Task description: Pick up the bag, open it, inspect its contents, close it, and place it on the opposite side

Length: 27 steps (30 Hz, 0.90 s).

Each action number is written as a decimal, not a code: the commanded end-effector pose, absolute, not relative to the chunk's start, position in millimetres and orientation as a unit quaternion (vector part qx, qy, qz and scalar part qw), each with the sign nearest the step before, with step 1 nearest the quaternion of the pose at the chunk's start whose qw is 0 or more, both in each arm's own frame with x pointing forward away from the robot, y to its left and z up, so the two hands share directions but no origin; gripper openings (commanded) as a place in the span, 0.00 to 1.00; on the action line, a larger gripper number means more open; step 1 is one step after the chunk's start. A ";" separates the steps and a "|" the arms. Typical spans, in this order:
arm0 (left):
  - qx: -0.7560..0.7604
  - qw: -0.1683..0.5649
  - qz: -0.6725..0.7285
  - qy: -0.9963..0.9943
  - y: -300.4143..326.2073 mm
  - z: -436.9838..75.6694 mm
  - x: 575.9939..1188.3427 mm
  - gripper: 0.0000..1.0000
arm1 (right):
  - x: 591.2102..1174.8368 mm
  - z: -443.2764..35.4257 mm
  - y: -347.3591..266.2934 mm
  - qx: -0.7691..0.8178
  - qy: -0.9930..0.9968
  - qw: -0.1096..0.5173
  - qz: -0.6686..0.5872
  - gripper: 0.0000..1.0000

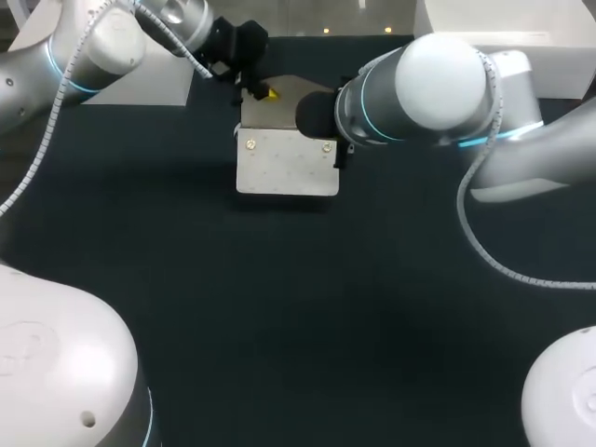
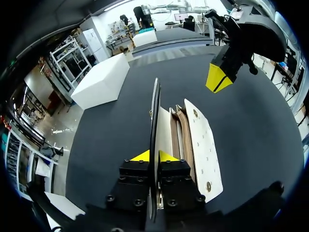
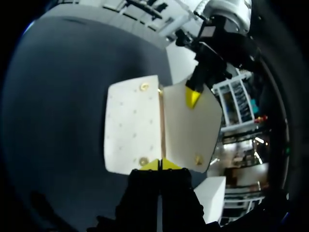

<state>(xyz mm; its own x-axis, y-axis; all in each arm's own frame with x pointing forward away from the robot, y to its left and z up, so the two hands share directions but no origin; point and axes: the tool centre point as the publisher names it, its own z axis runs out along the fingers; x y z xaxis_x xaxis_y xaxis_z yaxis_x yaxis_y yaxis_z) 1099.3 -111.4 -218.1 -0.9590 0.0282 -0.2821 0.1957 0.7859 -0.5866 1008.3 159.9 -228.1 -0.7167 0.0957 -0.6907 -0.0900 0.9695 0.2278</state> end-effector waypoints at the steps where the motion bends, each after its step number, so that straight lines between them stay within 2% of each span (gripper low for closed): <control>1: 0.056 0.129 -0.326 0.935 -114.6 -213.2 1096.2 0.00 | 1017.2 -234.2 170.0 0.000 0.918 0.378 0.119 0.00; 27: 0.065 0.127 -0.337 0.931 -118.3 -206.1 1093.4 0.00 | 1063.8 -251.5 169.0 -0.013 0.927 0.364 0.091 0.00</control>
